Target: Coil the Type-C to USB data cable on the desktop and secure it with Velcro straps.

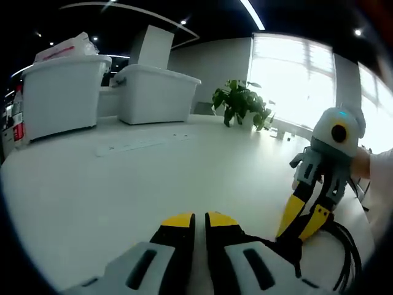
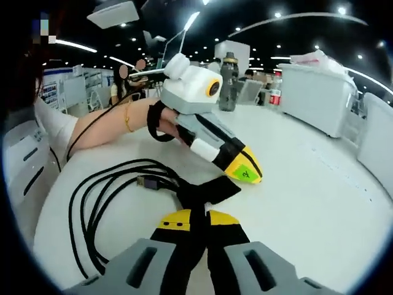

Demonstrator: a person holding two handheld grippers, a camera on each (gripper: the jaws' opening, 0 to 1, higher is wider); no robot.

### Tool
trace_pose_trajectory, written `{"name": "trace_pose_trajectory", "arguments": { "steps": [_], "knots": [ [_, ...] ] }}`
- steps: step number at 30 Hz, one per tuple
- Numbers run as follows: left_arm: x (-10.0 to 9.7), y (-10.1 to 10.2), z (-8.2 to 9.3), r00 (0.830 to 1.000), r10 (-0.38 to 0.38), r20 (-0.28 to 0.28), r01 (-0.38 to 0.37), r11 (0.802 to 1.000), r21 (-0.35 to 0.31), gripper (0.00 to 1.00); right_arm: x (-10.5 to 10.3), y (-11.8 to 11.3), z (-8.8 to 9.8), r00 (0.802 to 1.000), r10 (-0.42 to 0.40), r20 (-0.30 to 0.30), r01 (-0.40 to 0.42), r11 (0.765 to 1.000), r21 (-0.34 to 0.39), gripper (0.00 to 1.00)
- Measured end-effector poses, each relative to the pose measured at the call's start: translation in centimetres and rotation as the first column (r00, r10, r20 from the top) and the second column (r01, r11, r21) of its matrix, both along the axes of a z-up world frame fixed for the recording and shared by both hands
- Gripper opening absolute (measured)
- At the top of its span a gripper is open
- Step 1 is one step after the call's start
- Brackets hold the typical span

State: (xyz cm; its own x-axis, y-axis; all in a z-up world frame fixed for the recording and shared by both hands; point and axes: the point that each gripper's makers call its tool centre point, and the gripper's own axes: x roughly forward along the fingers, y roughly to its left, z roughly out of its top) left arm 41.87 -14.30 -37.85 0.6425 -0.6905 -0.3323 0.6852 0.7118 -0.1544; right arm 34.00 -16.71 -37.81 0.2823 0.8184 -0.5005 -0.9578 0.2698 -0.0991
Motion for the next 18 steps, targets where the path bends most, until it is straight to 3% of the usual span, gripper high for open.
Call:
{"name": "trace_pose_trajectory", "arguments": {
  "steps": [3, 4, 7, 9, 11, 13, 14, 16, 18],
  "knots": [
    [-0.3, 0.4, 0.3, 1.000, -0.007, 0.009, 0.007, 1.000, 0.011, 0.09, 0.6, -0.4, 0.3, 0.996, -0.071, 0.050, 0.072, 0.997, -0.023, 0.04],
    [-0.4, 0.3, 1.0, 1.000, 0.002, 0.000, -0.002, 0.999, -0.044, 0.09, 0.8, -0.5, 0.8, 0.993, -0.087, 0.079, 0.088, 0.996, -0.003, 0.04],
    [-0.7, 1.5, 2.8, 1.000, 0.022, 0.021, -0.021, 0.997, -0.077, 0.09, 1.1, -0.8, 2.1, 0.980, -0.126, 0.157, 0.119, 0.992, 0.051, 0.04],
    [-1.0, 1.8, 3.4, 0.999, 0.024, 0.031, -0.022, 0.996, -0.083, 0.11, 1.4, -1.2, 2.9, 0.965, -0.147, 0.219, 0.137, 0.989, 0.058, 0.04],
    [-2.0, 1.9, 4.7, 1.000, 0.010, 0.030, -0.006, 0.990, -0.140, 0.15, 1.6, -1.4, 3.7, 0.942, -0.160, 0.294, 0.152, 0.987, 0.050, 0.04],
    [-3.2, 1.9, 5.7, 1.000, -0.012, 0.027, 0.017, 0.982, -0.189, 0.24, 1.8, -1.3, 4.5, 0.925, -0.168, 0.340, 0.160, 0.986, 0.052, 0.04],
    [-3.8, 1.8, 6.2, 0.999, -0.028, 0.031, 0.034, 0.977, -0.209, 0.31, 2.0, -1.3, 5.1, 0.907, -0.182, 0.379, 0.172, 0.983, 0.062, 0.04],
    [-4.9, 1.6, 6.9, 0.998, -0.050, 0.035, 0.057, 0.971, -0.232, 0.52, 2.4, -1.4, 5.9, 0.879, -0.202, 0.432, 0.192, 0.979, 0.067, 0.04],
    [-5.6, 1.3, 7.4, 0.998, -0.056, 0.041, 0.064, 0.971, -0.231, 0.70, 2.6, -1.2, 6.8, 0.862, -0.237, 0.448, 0.211, 0.971, 0.109, 0.04]
  ]
}}
